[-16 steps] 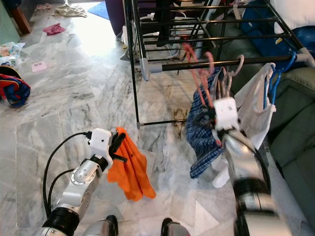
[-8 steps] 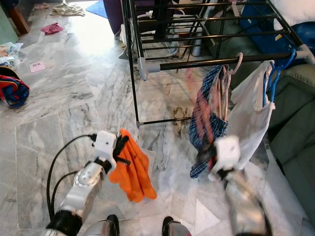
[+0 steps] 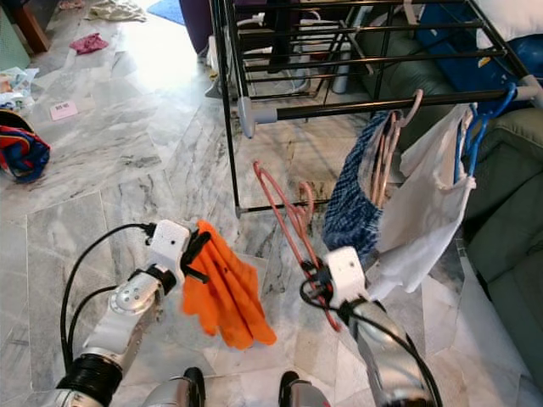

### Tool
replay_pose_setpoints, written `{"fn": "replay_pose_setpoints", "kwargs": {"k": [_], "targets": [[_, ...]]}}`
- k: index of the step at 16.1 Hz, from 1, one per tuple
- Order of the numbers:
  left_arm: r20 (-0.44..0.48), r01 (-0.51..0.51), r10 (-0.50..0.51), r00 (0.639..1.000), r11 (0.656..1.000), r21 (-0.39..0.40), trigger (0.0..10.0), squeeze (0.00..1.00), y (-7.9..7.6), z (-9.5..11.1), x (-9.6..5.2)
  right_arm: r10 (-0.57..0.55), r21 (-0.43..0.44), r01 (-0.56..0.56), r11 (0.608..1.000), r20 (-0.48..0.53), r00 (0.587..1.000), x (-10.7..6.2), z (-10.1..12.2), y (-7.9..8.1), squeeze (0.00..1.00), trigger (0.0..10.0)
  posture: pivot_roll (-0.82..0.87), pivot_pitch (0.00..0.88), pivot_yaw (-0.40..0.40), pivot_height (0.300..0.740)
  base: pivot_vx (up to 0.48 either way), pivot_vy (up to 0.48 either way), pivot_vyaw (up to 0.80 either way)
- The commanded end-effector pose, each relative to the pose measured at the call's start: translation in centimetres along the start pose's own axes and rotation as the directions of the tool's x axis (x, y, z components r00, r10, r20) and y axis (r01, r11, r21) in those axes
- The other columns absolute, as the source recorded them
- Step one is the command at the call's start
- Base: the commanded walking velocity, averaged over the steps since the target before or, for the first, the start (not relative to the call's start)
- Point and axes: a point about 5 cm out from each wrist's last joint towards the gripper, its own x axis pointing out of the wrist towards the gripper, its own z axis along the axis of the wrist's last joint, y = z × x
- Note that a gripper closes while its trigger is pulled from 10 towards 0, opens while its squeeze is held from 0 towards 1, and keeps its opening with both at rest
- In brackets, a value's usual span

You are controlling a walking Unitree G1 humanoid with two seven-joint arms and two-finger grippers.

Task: Hang hanger

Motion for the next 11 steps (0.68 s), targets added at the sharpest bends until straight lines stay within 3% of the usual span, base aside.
{"fn": "replay_pose_setpoints", "kwargs": {"k": [1,4,6,8,11], "targets": [[0.015,-0.025,0.025,1.000,1.000,0.006,10.0,0.00,-0.2,0.4,0.1,0.003,0.024,-0.003,1.000,0.027,1.000,0.1,0.6,0.3,0.00,10.0,0.00,0.220,-0.022,0.740,0.000,0.000,0.00],[0.018,-0.078,0.078,0.997,0.997,-0.002,10.0,0.00,-0.4,0.7,0.1,0.015,0.017,-0.017,1.000,0.097,0.995,0.9,2.2,1.3,0.00,10.0,0.02,0.205,-0.036,0.740,0.000,0.000,0.00],[0.024,-0.104,0.104,0.994,0.995,0.004,10.0,0.00,-0.4,1.2,0.1,-0.066,0.144,0.050,0.988,0.110,0.992,1.7,2.7,1.6,0.00,10.0,0.05,0.212,-0.053,0.740,0.000,0.000,0.00],[0.017,-0.138,0.138,0.990,0.990,0.003,10.0,0.00,0.2,1.1,-0.1,-0.129,0.209,0.107,0.972,0.099,0.987,2.0,2.3,1.8,0.00,10.0,0.06,0.219,-0.056,0.740,0.000,0.000,0.00],[-0.004,-0.169,0.169,0.986,0.986,0.000,10.0,0.00,0.5,0.7,-0.4,-0.215,0.252,0.189,0.949,0.080,0.973,1.8,1.6,1.7,0.00,10.0,0.05,0.212,-0.049,0.740,-0.274,0.000,0.00]]}}
